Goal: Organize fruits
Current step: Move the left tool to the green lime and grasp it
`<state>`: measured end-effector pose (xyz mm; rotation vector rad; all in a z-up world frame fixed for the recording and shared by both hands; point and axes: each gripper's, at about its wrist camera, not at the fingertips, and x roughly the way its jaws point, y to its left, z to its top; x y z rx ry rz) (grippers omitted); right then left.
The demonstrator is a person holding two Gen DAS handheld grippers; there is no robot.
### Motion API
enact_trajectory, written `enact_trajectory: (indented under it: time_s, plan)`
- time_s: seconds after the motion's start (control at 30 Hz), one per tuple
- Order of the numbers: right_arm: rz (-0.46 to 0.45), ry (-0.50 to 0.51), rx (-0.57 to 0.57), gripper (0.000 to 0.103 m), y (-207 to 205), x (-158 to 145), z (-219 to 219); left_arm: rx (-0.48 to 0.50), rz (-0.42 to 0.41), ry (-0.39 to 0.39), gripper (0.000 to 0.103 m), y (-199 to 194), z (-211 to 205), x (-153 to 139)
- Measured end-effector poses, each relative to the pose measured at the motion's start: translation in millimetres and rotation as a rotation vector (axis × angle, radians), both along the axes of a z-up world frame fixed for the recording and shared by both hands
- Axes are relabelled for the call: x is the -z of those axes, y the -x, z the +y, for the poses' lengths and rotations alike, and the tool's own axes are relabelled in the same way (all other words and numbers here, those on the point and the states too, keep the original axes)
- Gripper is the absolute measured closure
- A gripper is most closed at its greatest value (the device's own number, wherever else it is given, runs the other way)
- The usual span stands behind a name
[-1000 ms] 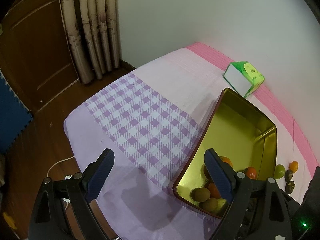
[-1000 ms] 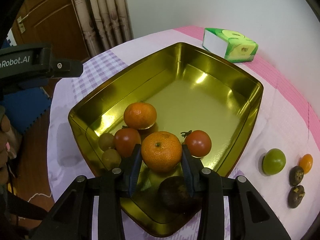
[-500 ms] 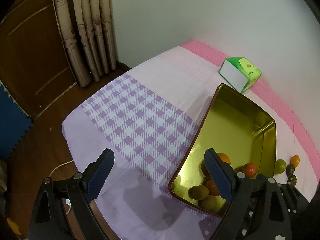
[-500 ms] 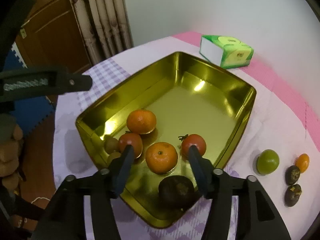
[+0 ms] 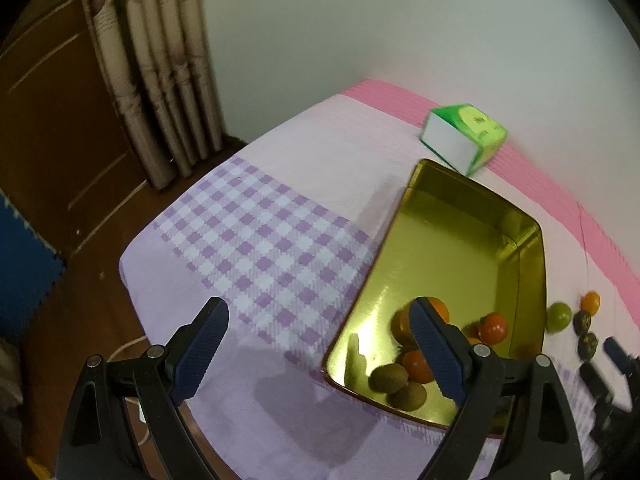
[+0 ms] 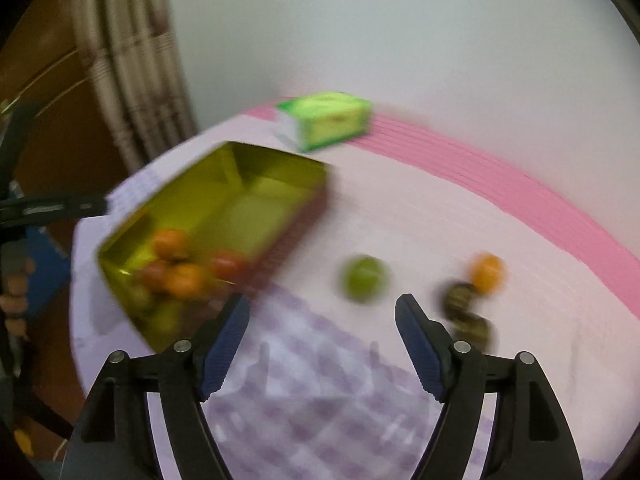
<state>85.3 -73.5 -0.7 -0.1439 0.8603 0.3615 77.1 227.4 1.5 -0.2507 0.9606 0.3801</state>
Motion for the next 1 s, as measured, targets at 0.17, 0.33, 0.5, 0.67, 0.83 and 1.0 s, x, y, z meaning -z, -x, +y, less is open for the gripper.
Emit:
enact_trajectory:
  time_s: [0.17,0.33,0.5,0.67,0.83,1.0]
  plan:
    - [0.032,0.038,0.142,0.027,-7.5,21.1,-64.8,0.107,-0.016,-0.061,0.014,-1.4,-27.7,-2.3]
    - [0.059,0.039,0.224,0.027,-15.6,41.7,-112.4,0.230,-0.025,-0.092,0.014,-2.7,-58.5,-0.8]
    - [0.076,0.053,0.252,0.027,-25.9,58.2,-133.0,0.340,-0.021,-0.115,0.014,-4.5,-94.3,1.0]
    - [0.072,0.057,0.277,0.023,-36.4,65.6,-149.7,0.434,-0.032,-0.110,0.014,-17.3,-134.5,-4.4]
    - [0.082,0.052,0.274,0.009,-42.2,70.4,-154.5,0.507,-0.024,-0.119,0.014,-30.5,-173.4,-4.4]
    - [0.083,0.053,0.256,0.002,-44.3,72.9,-155.6,0.575,0.009,-0.104,0.014,-42.3,-207.0,2.1]
